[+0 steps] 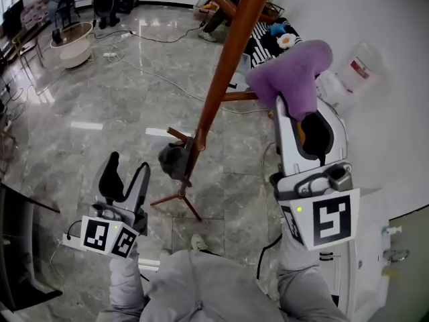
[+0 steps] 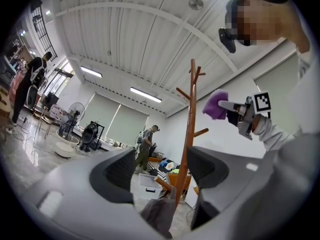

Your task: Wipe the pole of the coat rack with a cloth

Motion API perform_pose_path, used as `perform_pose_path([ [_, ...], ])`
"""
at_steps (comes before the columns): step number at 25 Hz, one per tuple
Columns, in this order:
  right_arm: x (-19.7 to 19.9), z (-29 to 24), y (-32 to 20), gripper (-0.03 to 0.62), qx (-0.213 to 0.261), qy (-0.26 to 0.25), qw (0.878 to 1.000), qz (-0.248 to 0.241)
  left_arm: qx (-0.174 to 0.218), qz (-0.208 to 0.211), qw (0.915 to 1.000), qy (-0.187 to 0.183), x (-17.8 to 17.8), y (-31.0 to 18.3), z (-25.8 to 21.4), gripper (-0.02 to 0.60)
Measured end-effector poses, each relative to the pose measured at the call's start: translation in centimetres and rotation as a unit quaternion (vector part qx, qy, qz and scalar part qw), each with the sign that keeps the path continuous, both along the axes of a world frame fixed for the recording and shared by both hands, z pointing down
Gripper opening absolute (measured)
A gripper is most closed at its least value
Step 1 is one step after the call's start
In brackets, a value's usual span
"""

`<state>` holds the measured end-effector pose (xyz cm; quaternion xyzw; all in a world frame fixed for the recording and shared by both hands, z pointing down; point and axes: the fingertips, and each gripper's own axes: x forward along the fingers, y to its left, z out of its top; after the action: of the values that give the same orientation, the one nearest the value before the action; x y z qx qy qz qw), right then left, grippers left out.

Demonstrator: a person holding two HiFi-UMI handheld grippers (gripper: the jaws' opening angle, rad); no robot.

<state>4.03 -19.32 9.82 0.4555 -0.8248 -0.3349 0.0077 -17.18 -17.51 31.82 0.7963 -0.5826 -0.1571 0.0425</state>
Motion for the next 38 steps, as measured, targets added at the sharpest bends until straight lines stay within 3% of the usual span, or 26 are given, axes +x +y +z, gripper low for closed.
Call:
perform_pose_path([
  [2,-2.3,1.9,-1.3,0.075,-0.029,0.031,0.999,-0.006,0.002,-0.005,1.0,0.003,-0.5,0.3,0.1,0.348],
  [7,-4.6,9.1,-4.8,0.075,-0.118,0.102,0.986,0.05,0.003,-0.022,0.9997,0.011,-2.2,1.1,0.4,0.348],
  [10,-5.3,10.7,-5.6,0.075,-0.101,0.116,0.986,0.058,0.0,-0.028,0.9995,0.015,-2.9,1.2,0.7,0.347],
  [14,-4.8,10.8,-5.7,0.075,-0.081,0.168,0.977,0.107,-0.002,-0.025,0.9995,0.018,-3.0,1.1,1.1,0.347],
  [21,-1.8,9.6,-5.8,0.075,-0.061,0.187,0.965,0.171,-0.004,-0.009,0.9998,0.018,-2.0,0.1,1.1,0.348],
  [38,9.4,6.8,-6.5,0.075,-0.041,0.148,0.95,0.273,-0.003,0.01,0.9999,0.01,0.4,-1.0,0.7,0.348],
])
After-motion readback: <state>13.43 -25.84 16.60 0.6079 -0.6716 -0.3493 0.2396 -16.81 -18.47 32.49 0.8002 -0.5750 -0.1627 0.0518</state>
